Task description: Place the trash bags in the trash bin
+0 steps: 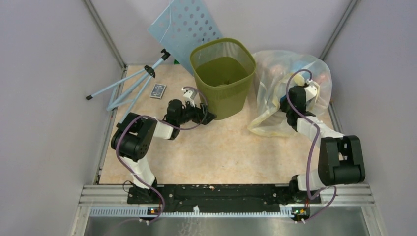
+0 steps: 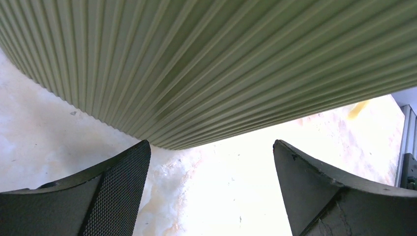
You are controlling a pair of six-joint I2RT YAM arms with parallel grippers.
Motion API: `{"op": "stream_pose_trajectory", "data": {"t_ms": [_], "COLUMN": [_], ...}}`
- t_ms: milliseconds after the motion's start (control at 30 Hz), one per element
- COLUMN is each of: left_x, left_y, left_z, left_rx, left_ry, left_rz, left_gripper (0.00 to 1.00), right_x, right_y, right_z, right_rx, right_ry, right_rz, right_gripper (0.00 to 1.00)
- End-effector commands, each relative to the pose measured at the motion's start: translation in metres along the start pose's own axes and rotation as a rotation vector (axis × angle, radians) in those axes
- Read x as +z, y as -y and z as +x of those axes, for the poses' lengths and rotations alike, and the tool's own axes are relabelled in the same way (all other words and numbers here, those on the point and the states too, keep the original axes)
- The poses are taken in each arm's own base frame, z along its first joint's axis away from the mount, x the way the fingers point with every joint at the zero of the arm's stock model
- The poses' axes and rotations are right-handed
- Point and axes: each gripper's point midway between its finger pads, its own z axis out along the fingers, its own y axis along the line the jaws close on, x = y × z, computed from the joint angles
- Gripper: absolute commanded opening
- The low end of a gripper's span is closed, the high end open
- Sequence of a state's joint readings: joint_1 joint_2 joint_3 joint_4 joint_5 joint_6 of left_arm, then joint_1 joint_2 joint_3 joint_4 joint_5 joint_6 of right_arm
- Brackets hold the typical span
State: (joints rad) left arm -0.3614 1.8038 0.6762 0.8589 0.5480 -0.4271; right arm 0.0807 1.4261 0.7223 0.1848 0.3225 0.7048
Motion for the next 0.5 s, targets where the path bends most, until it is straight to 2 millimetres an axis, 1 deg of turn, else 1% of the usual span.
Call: {"op": "stream_pose_trajectory", "data": {"t_ms": [0,33,167,267,433,467], "left_x": [-0.005,-0.007,-0.014,-0.019,-0.024,-0.026], "left_y": [0.016,0.017,0.019,0.03,0.066,0.075], "left_z": [-0.016,-0.017,-0.016,-0.013,-0.003,0.002], "left_rx": [0.048,0.053,0.043,0.032,0.025,0.024], "left_ry": [0.029,0.04,0.052,0.052,0.022,0.006], "left_rz": [0.054,0.053,0.038,0.048,0.091,0.097], "left_gripper": [0.99,0.99,0.99,0.99,0.99,0.99], "right_x": [-0.014,-0.026,-0.07,-0.109,-0.176,-0.188], "right_y": [-0.019,-0.02,-0.013,-0.012,-0.036,-0.044], "right_z": [-0.017,-0.022,-0.026,-0.033,-0.058,-0.061], "right_rx": [0.004,0.003,-0.031,-0.067,-0.139,-0.149], "right_ry": [-0.03,-0.027,-0.042,-0.049,-0.024,-0.027], "right_rz": [-0.051,-0.065,-0.107,-0.161,-0.355,-0.403], "right_gripper": [0.0,0.0,0.0,0.0,0.0,0.0]}}
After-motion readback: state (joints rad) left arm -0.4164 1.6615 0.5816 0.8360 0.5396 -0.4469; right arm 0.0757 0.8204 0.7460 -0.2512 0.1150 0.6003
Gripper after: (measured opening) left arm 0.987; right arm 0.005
